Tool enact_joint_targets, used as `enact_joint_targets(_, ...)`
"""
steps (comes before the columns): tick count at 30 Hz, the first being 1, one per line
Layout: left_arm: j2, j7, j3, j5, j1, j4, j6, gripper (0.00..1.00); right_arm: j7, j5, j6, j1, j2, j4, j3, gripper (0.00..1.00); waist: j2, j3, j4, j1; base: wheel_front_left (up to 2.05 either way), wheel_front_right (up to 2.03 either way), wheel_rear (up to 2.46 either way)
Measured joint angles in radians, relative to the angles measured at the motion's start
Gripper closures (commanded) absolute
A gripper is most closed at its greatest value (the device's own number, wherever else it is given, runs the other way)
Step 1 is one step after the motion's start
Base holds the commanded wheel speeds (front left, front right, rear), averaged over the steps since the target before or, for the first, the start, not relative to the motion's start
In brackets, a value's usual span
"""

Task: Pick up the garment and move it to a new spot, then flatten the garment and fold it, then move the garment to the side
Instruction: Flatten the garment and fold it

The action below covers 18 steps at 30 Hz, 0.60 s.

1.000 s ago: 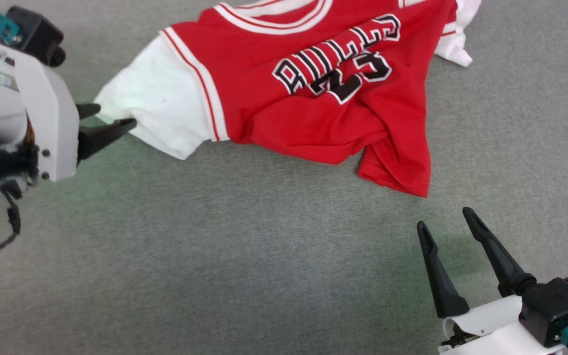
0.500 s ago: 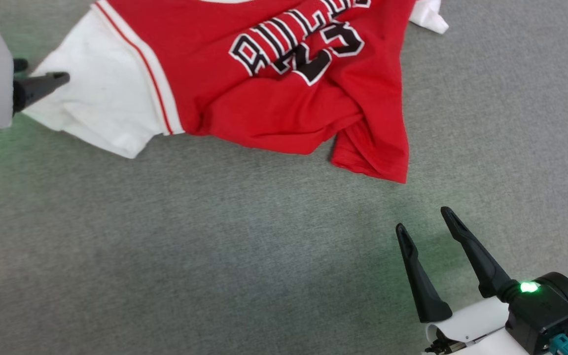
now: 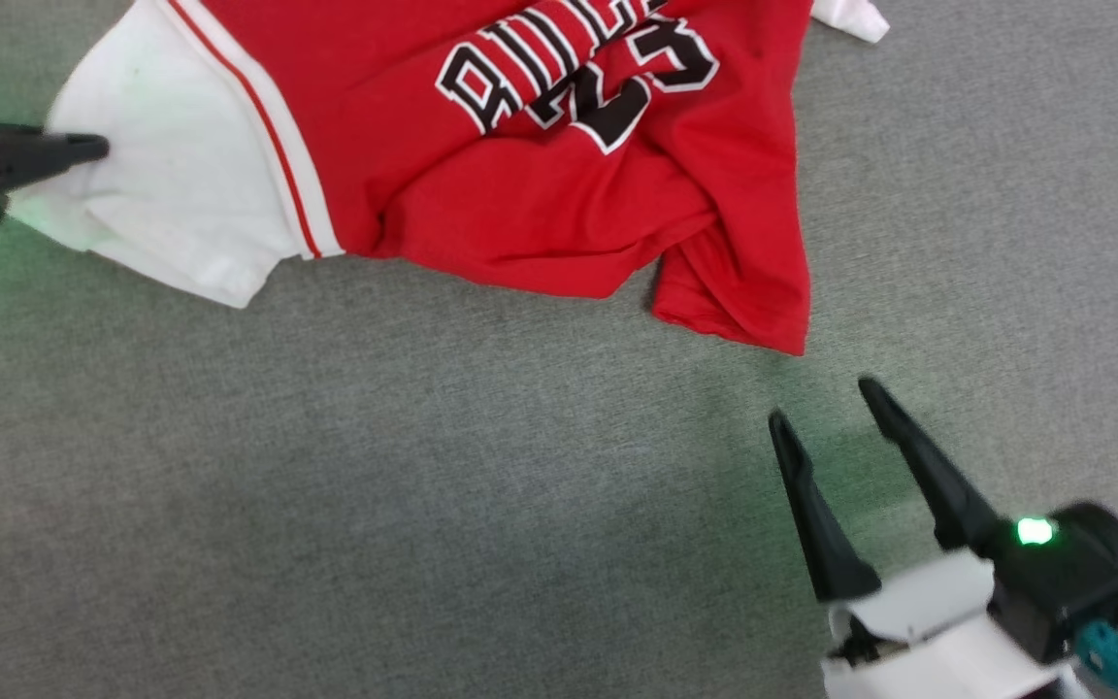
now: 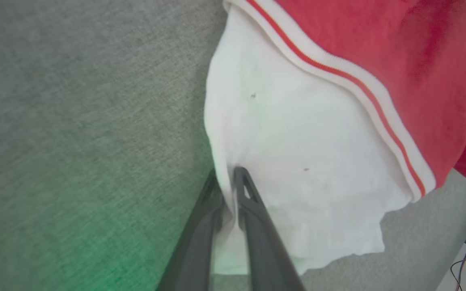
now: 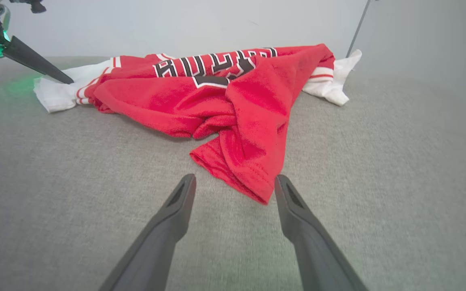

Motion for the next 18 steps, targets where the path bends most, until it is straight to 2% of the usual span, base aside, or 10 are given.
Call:
enact_joint_targets(4,-0.01,-0.017,-0.016,-0.004,-0.007,-0.02,-0.001,1.0,0.075,-0.015,0.0,-0.124,0.0,-0.001,0.015,0.0,0.0,0.008,0.012,0.0,0.0,0.0,0.0)
enact_joint_targets(8,-0.025,-0.03,-0.031,-0.004,-0.031,-0.039,-0.001,1.0,0.231,-0.003,0.0,-0.357,-0.036,0.03,-0.007,0.0,0.0,0.019,0.032,-0.0001,0.0,0.0,0.0)
enact_joint_targets(13,-0.058,-0.04,-0.053,-0.004,-0.074,-0.077,-0.001,1.0,0.454,0.105,0.0,-0.691,-0.137,0.183,-0.084,0.0,0.0,0.042,0.074,-0.0001,0.0,0.0,0.0)
enact_joint_targets(18,-0.084,-0.055,-0.073,-0.007,-0.127,-0.126,-0.001,1.0,0.604,0.155,0.0,-0.973,-0.227,0.372,-0.163,0.0,0.0,0.076,0.128,0.0,0.0,0.0,0.0)
